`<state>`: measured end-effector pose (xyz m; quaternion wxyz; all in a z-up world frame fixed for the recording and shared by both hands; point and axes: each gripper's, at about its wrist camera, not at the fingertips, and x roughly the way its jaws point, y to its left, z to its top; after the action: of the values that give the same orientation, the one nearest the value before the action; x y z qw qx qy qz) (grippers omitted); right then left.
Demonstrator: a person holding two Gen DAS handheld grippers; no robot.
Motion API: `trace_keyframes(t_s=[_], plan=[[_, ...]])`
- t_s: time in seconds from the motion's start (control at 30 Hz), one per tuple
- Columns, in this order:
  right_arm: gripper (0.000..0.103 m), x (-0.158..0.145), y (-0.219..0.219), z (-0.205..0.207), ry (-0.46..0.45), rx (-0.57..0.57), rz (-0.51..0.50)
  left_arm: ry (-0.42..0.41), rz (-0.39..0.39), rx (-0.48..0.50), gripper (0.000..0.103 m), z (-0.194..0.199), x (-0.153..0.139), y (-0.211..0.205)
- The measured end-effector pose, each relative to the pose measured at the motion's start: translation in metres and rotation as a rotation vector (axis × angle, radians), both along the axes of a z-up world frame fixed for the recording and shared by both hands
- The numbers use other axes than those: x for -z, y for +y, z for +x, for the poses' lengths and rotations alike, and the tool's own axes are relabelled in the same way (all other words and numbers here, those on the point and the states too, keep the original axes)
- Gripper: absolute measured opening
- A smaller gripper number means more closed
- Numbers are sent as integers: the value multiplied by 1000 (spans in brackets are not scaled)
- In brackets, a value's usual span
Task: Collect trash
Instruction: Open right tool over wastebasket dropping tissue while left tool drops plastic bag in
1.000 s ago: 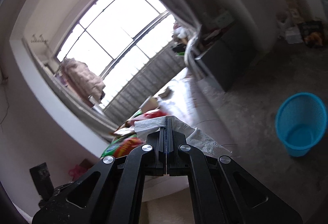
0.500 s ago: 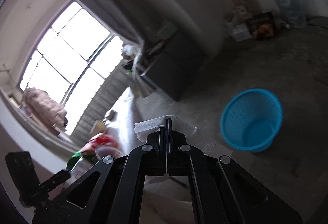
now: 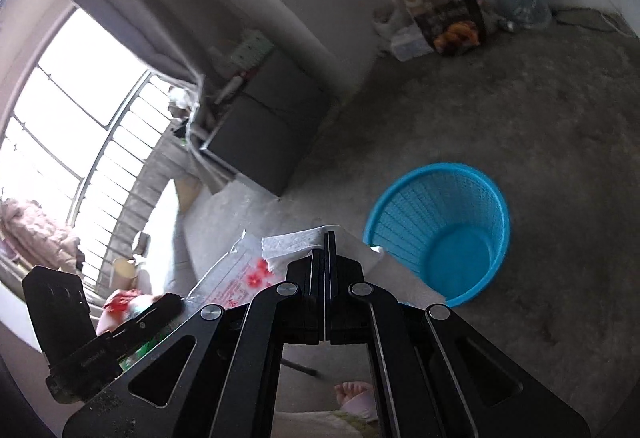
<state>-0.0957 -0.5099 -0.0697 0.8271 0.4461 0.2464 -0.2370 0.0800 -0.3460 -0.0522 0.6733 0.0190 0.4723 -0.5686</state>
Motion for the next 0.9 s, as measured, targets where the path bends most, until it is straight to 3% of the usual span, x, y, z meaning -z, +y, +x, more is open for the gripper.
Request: trace_keyframes(t_s=[0.2,0.37,0.47,0.5,0.53,0.6,0.67,0.73,0.9], plan=[[0,22,-21,13,78,33,7,99,5,-9,0,6,21,-43],[0,43,-40,21,150,90,18,106,42,-31,1,7,39,-88],[3,60,-56,24,181,133,49,91,106,-63,2,8,58,-117],[4,70,-64,25,194,148,73,107,127,-69,10,8,66,-125],[6,75,-68,26,198,153,91,117,152,-72,30,8,73,-131],[19,91,-78,26,219,172,140,124,188,-95,52,7,80,-137],[34,100,-82,22,235,193,152,120,173,-96,56,4,78,-135],[38,102,-80,18,237,198,152,94,156,-81,65,0,72,-132],[42,99,-74,7,224,195,155,74,146,-115,72,0,61,-127]])
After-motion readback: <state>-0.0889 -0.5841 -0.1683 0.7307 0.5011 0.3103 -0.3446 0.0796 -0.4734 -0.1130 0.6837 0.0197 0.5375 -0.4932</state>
